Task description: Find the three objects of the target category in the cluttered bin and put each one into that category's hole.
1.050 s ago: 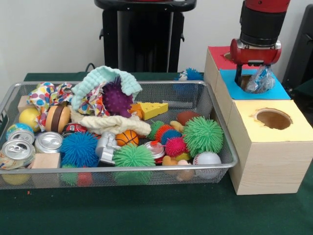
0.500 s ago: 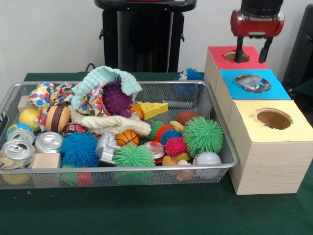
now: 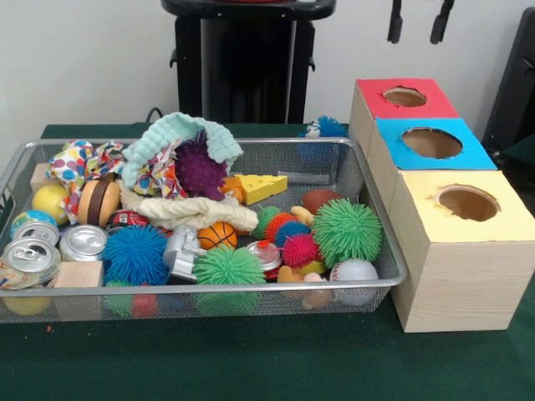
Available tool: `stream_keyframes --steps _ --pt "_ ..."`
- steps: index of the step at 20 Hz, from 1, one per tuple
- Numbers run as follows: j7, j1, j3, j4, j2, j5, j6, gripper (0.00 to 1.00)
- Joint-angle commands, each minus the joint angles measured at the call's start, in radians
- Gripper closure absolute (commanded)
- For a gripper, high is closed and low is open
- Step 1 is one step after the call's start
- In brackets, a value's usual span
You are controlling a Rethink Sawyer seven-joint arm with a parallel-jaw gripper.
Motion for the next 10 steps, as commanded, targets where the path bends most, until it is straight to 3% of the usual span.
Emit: stream_keyframes --steps 1,5,7,10 --pt "-0.003 -0.088 0.064 0.112 0.011 0.022 -0.046 0.00" --pt "-0.120 -0.227 0.133 0.161 0.113 -0.061 -0.280 0.00" --pt "-0.146 -0.300 0.157 0.169 0.170 -0.143 -0.412 0.00" --pt "-0.172 -0.393 0.188 0.141 0.237 -0.268 -0.527 0.00"
